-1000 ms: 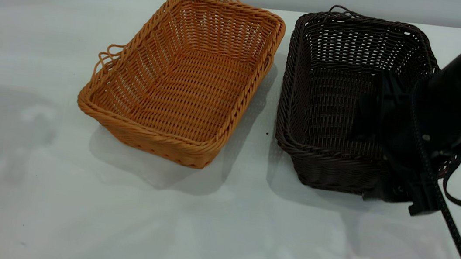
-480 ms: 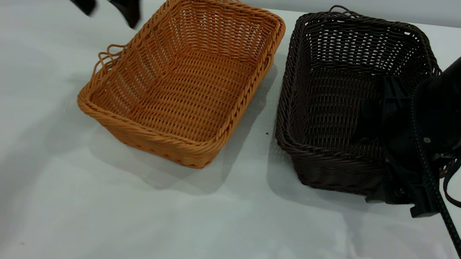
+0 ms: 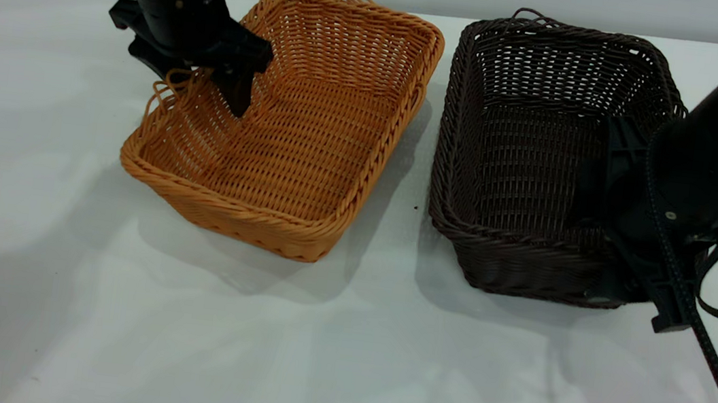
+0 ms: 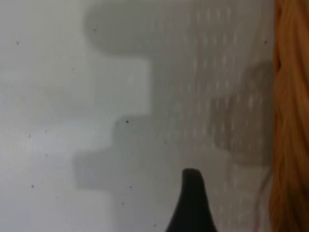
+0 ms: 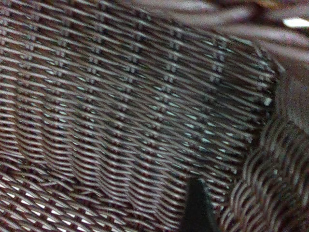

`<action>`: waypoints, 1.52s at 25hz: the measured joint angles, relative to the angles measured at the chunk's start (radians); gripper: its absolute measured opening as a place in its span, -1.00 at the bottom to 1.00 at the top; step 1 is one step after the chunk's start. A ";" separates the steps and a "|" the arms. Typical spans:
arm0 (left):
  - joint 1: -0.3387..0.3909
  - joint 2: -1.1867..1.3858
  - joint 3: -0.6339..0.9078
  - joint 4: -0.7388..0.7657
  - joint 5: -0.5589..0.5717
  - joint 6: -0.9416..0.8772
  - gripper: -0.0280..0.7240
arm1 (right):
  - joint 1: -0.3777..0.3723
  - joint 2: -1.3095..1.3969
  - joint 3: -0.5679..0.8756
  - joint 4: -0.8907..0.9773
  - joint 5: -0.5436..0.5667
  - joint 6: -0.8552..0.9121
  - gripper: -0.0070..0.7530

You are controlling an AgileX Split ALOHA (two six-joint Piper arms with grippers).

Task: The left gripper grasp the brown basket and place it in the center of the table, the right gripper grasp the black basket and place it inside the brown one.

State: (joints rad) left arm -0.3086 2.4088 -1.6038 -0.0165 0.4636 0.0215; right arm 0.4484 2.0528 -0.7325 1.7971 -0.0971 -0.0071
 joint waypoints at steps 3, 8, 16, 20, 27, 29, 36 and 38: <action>0.000 0.004 -0.002 -0.001 0.000 0.000 0.37 | 0.000 0.014 -0.021 0.000 0.002 -0.006 0.13; 0.000 0.004 -0.002 -0.001 -0.008 0.000 0.27 | 0.000 0.020 -0.030 0.000 -0.002 -0.027 0.10; 0.000 0.004 -0.002 -0.002 -0.031 0.000 0.23 | 0.000 0.076 -0.038 0.000 0.033 -0.047 0.09; 0.000 0.004 -0.002 -0.002 -0.036 0.000 0.01 | 0.000 0.077 -0.038 0.001 0.034 -0.047 -0.12; 0.003 0.004 -0.002 0.004 -0.032 0.002 -0.66 | -0.003 0.059 -0.039 0.040 0.015 -0.004 -0.74; 0.005 0.004 -0.003 0.017 -0.037 0.011 -0.70 | -0.014 0.036 -0.039 0.039 -0.002 -0.017 -0.75; 0.006 0.004 -0.003 0.087 -0.056 0.058 -0.70 | -0.237 -0.124 -0.042 -0.179 0.097 -0.322 -0.76; -0.001 0.004 -0.004 0.087 -0.070 0.124 -0.70 | -0.338 -0.164 -0.070 -0.287 0.252 -0.412 -0.77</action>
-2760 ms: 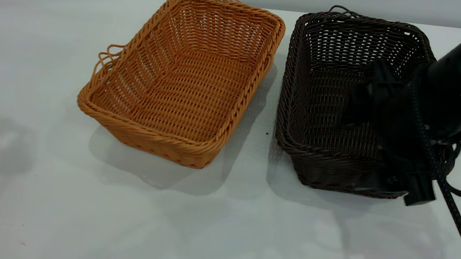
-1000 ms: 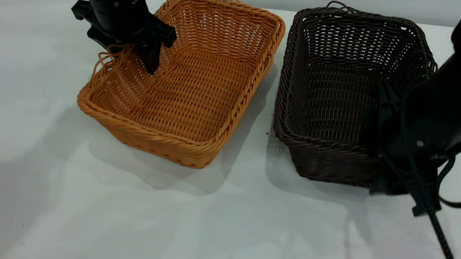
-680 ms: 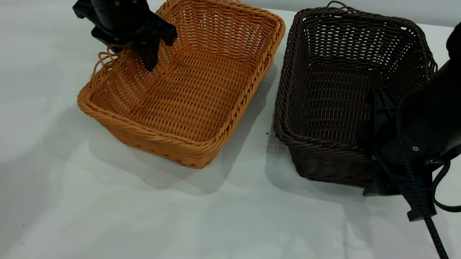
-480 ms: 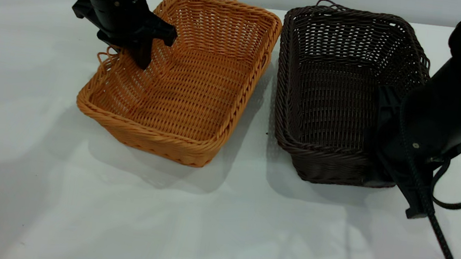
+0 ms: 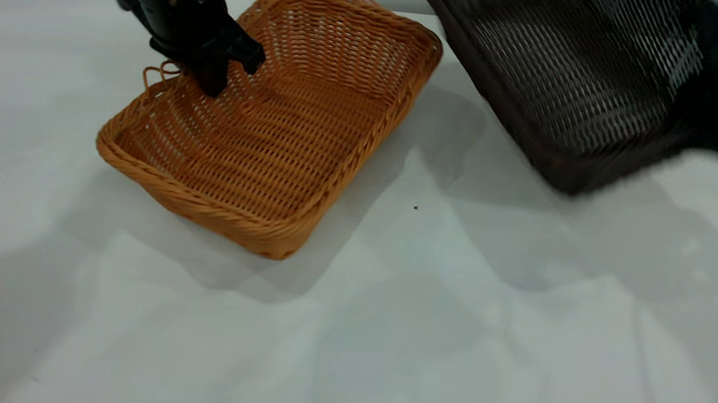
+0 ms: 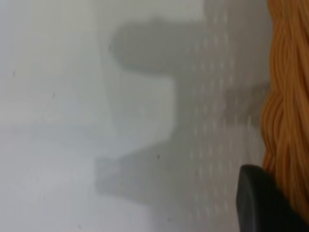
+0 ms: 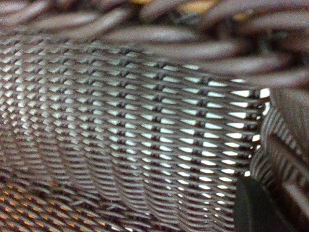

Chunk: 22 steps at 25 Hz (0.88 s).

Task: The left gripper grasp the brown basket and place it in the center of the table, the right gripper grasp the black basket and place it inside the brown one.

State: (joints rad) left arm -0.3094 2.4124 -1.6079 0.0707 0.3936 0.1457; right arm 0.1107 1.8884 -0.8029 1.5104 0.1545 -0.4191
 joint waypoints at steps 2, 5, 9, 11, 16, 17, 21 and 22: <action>-0.011 0.000 -0.001 0.000 -0.018 0.128 -0.70 | -0.077 -0.018 -0.039 -0.109 0.188 -0.023 -0.77; -0.049 0.000 -0.001 0.000 -0.050 0.362 -0.70 | -0.174 -0.019 -0.110 -0.255 0.376 -0.020 -0.77; -0.131 0.000 -0.002 0.000 -0.122 0.634 -0.70 | -0.262 -0.019 -0.219 -0.426 0.507 0.042 -0.77; -0.169 0.000 -0.002 0.006 -0.151 0.709 -0.70 | -0.282 -0.019 -0.259 -0.480 0.549 0.067 -0.77; -0.229 0.000 -0.002 0.027 -0.183 0.773 -0.70 | -0.288 -0.019 -0.323 -0.552 0.580 0.095 -0.77; -0.236 0.000 -0.002 0.031 -0.186 0.778 -0.70 | -0.288 -0.019 -0.330 -0.554 0.580 0.096 -0.77; -0.258 0.010 -0.005 0.038 -0.206 0.794 -0.70 | -0.294 -0.018 -0.364 -0.557 0.582 0.096 -0.77; -0.262 0.015 -0.006 0.041 -0.214 0.796 -0.70 | -0.296 -0.018 -0.370 -0.557 0.582 0.097 -0.77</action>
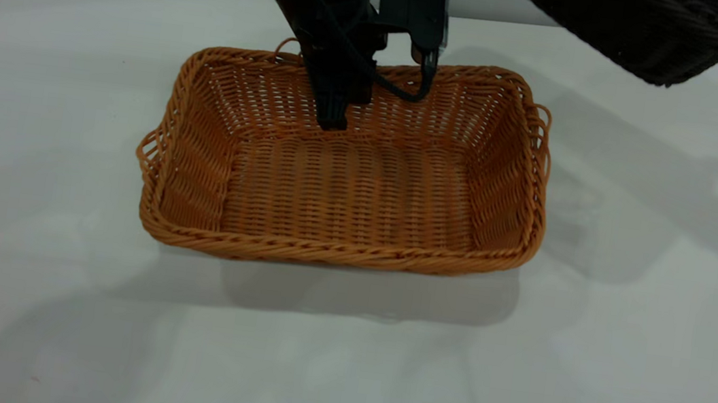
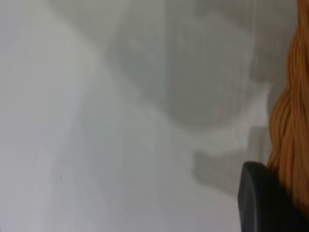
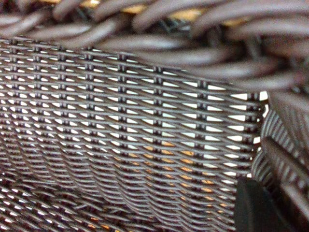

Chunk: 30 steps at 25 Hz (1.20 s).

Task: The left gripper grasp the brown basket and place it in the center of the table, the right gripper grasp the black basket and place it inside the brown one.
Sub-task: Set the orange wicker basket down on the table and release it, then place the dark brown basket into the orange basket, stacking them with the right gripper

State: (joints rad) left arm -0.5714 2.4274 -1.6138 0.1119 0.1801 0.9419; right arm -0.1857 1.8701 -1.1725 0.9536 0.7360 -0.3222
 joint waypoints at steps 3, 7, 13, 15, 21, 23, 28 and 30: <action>-0.001 0.006 0.000 0.000 -0.012 0.002 -0.69 | -0.015 0.000 -0.008 -0.001 0.005 0.001 -0.77; -0.002 0.008 0.000 0.000 -0.026 -0.001 -0.53 | -0.034 0.000 -0.008 -0.002 0.011 0.004 -0.77; -0.009 0.014 0.002 0.003 -0.065 -0.039 0.03 | -0.045 0.000 -0.008 -0.008 0.015 0.004 -0.77; -0.011 -0.007 0.004 0.003 -0.062 -0.040 0.18 | -0.049 0.000 -0.009 -0.008 0.017 0.004 -0.77; -0.011 -0.165 0.005 0.003 0.137 -0.041 0.26 | -0.085 0.000 -0.018 0.001 0.021 0.004 -0.77; -0.011 -0.253 0.005 0.003 0.284 -0.041 0.26 | -0.090 0.000 -0.021 0.001 0.021 0.004 -0.77; -0.011 -0.486 0.005 0.003 0.615 -0.041 0.24 | -0.064 0.000 -0.036 0.001 0.047 -0.004 -0.77; -0.011 -0.590 0.005 0.003 0.702 -0.041 0.21 | -0.022 0.000 -0.037 -0.017 0.055 -0.004 -0.77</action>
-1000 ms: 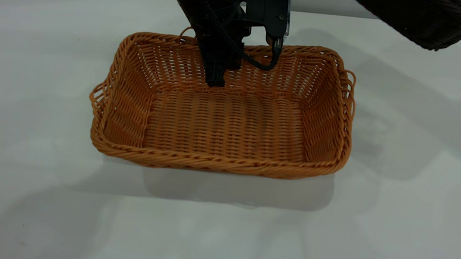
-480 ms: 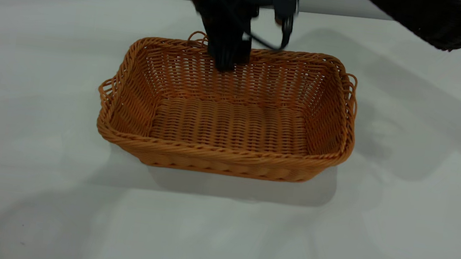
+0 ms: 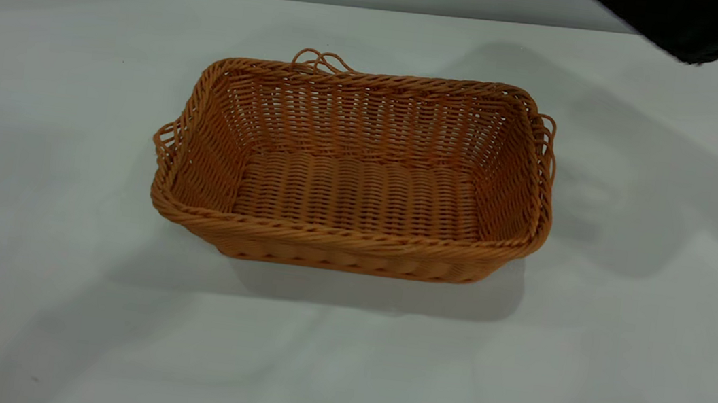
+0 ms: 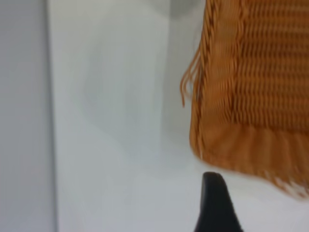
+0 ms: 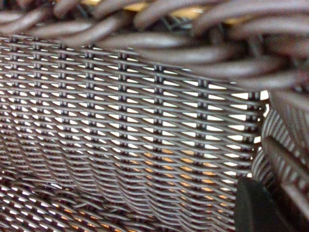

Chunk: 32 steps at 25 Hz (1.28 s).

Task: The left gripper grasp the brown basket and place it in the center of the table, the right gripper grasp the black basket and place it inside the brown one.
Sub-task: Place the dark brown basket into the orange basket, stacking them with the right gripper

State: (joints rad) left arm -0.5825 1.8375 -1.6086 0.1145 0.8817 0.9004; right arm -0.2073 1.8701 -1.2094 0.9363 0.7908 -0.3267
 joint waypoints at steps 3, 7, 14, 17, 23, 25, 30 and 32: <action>0.000 -0.137 0.000 -0.001 0.062 -0.001 0.17 | 0.117 0.008 -0.002 -0.055 0.015 0.000 -0.77; 0.000 -0.284 0.000 -0.001 0.084 -0.001 0.16 | 0.311 0.059 -0.020 -0.119 0.032 -0.004 -0.77; 0.000 -0.414 0.000 -0.002 0.116 -0.077 0.15 | 0.476 0.235 -0.171 -0.263 0.088 0.019 -0.77; 0.000 -0.423 0.000 -0.002 0.147 -0.107 0.15 | 0.475 0.285 -0.215 -0.269 0.094 0.044 -0.77; 0.000 -0.422 0.002 -0.002 0.201 -0.131 0.15 | 0.468 0.351 -0.232 -0.260 0.087 0.066 -0.77; 0.000 -0.422 0.002 -0.002 0.207 -0.131 0.15 | 0.468 0.365 -0.235 -0.259 0.079 0.070 -0.76; 0.000 -0.422 0.002 -0.002 0.214 -0.132 0.15 | 0.466 0.378 -0.242 -0.259 0.054 0.083 -0.72; 0.000 -0.422 0.002 -0.002 0.215 -0.132 0.15 | 0.463 0.380 -0.253 -0.265 0.055 0.086 -0.68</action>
State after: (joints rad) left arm -0.5825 1.4158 -1.6069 0.1127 1.0963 0.7683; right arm 0.2561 2.2505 -1.4628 0.6716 0.8463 -0.2404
